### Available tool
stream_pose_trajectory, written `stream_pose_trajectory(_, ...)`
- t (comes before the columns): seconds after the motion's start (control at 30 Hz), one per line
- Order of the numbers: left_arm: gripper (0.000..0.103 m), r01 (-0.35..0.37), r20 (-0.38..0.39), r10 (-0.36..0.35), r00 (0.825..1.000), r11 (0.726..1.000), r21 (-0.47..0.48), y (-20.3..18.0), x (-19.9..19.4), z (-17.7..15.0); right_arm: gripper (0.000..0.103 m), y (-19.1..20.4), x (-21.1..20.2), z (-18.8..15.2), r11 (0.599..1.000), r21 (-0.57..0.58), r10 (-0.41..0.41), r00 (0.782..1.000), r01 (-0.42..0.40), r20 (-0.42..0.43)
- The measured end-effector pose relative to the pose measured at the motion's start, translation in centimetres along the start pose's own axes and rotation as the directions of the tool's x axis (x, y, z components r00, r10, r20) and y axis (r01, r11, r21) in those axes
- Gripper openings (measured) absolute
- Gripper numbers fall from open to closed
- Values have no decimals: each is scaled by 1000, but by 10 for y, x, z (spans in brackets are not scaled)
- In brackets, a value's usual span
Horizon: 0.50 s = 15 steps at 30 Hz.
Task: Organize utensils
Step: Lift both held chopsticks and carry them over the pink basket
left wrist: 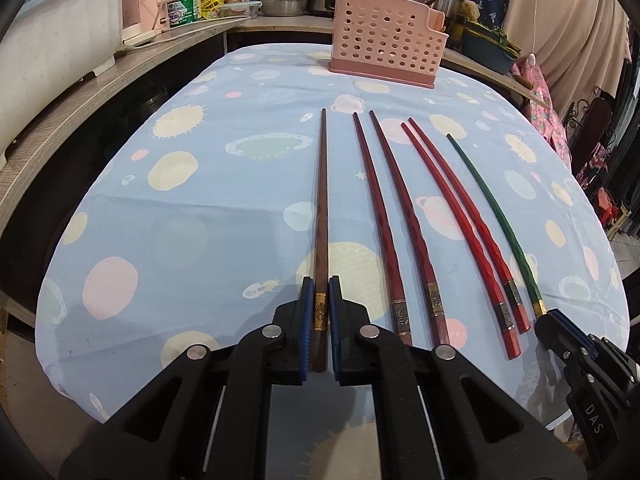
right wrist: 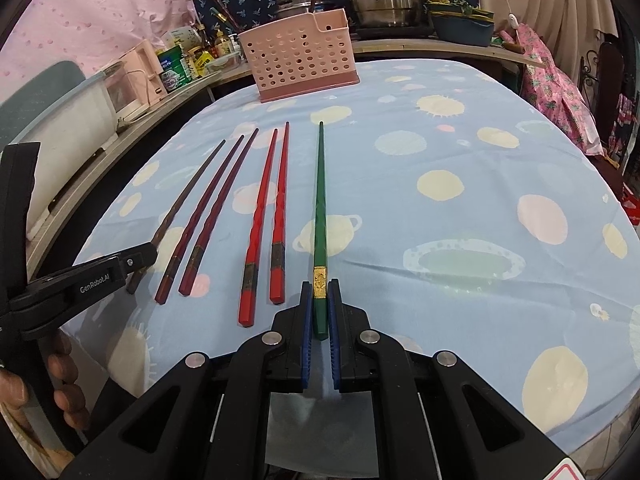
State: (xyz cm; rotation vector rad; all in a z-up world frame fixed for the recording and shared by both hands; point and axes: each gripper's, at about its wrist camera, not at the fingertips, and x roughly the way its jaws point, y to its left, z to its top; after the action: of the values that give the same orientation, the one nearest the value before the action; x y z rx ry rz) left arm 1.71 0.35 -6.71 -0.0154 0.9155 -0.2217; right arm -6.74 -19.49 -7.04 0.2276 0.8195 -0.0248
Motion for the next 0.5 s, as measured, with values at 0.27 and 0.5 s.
stream_pose_trajectory(0.27, 7, 11, -14, -11, 1000, 1000, -4, 1, -2, 0, 7, -6, -3, 0, 1000, 4, 3, 1000, -3, -10)
stream_pose_trajectory(0.5, 7, 9, -15, -9, 1000, 1000, 11, -2, -10, 4, 7, -13, -11, 5, 1000, 18, -1, 1000, 1, -1)
